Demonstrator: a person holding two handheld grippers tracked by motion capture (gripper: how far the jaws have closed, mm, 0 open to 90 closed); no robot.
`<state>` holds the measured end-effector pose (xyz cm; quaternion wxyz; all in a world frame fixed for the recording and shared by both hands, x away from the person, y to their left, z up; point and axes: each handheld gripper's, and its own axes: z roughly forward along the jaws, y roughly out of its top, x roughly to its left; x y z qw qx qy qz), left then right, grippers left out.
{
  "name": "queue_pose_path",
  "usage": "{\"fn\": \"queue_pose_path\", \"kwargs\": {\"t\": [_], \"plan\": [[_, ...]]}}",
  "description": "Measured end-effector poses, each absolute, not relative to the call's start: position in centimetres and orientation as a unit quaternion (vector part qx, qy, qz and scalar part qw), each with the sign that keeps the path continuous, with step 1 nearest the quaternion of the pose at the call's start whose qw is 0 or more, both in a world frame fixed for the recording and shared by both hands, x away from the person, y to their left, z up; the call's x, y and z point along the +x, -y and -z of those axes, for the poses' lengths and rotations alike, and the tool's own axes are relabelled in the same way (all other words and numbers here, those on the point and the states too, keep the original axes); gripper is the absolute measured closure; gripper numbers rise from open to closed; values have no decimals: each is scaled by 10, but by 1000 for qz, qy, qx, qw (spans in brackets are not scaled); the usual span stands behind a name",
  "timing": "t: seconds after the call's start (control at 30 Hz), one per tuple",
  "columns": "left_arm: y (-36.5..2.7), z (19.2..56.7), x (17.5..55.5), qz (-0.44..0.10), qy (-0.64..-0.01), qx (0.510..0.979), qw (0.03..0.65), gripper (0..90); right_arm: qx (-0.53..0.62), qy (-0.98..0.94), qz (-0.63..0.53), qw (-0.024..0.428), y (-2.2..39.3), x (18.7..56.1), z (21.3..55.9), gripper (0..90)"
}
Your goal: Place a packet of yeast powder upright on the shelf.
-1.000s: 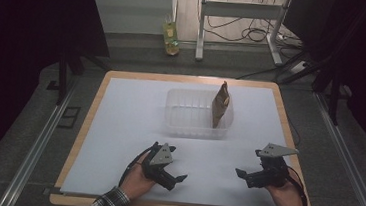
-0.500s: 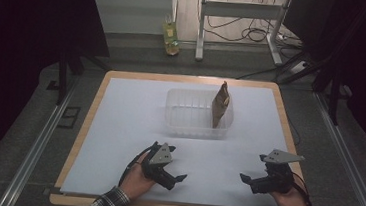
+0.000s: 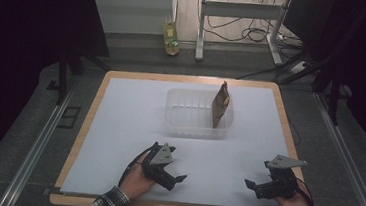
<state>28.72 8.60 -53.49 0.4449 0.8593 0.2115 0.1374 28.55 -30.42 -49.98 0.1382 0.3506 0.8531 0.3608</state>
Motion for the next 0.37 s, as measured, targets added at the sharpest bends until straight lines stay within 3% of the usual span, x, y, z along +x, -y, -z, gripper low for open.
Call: {"fn": "queue_pose_path", "kwargs": {"t": [0.37], "plan": [[-85,535,287,-138,-210,861,441,6,352,-863,-336,133,304,288,507,0]]}}
